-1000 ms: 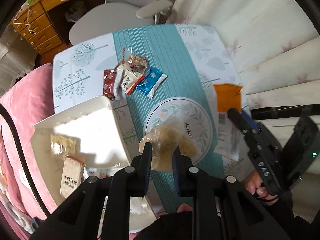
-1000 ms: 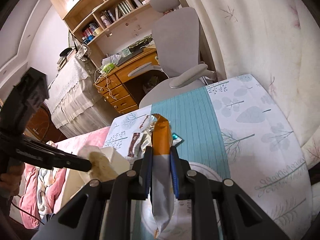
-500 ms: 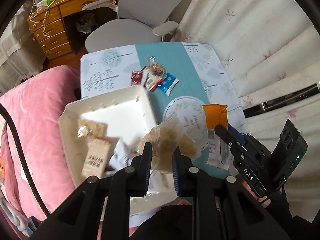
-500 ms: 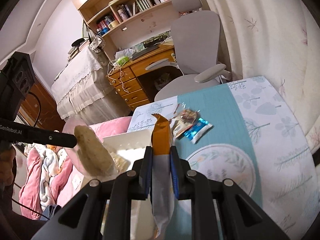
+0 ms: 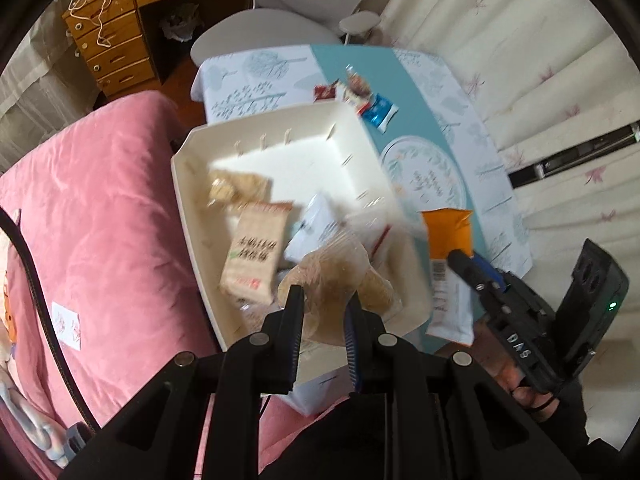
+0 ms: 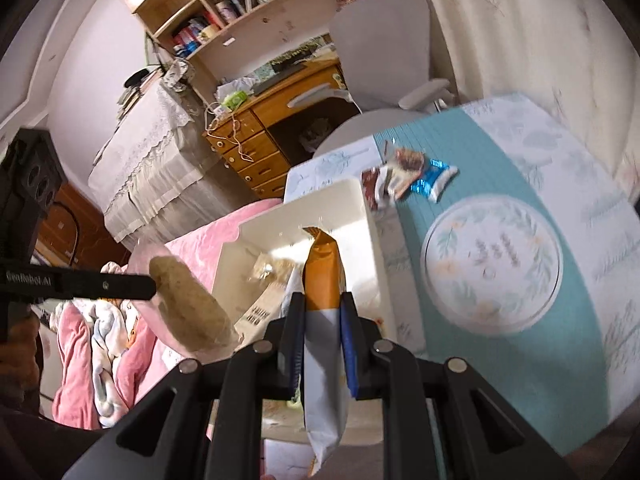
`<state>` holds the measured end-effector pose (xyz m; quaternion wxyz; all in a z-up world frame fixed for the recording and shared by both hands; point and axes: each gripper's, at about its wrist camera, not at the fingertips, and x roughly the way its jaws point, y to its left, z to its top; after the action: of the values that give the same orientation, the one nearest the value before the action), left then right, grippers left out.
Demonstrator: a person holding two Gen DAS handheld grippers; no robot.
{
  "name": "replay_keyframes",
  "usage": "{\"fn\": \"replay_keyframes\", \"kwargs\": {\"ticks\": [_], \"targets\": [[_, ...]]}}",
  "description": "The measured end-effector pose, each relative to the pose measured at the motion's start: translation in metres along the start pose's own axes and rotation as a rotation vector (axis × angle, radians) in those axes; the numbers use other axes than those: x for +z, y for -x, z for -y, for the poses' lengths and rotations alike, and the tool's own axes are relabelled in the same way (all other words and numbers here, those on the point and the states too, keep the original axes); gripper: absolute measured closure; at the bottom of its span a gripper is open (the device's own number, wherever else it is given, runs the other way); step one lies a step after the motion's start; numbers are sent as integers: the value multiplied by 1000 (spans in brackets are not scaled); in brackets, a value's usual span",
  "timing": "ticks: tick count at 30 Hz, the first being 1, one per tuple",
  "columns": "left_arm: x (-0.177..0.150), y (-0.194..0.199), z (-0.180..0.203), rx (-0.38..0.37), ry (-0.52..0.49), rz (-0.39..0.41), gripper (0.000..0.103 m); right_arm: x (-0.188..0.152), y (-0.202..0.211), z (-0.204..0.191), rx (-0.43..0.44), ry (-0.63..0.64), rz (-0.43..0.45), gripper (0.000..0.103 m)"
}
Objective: Organize snacks
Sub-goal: 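Carry the pastry bag and orange-white bar over the white tray and release them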
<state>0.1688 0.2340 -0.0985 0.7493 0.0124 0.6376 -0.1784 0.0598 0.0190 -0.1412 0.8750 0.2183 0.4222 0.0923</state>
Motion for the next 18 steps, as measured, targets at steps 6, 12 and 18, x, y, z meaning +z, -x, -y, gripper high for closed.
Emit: {"fn": "replay_keyframes", "kwargs": {"ticks": [6,12,18], "targets": [[-16,-13,-15,27,-18,-31,84,-22,-3,-9,-32,-45,-1,85],[-15,-8,-7,122,-110,11,37,-24,-6,-2,-95,-144,-11,70],[-9,8,-3,73,-148,100,28,-21,-1,2,-121,-178,11,63]]}}
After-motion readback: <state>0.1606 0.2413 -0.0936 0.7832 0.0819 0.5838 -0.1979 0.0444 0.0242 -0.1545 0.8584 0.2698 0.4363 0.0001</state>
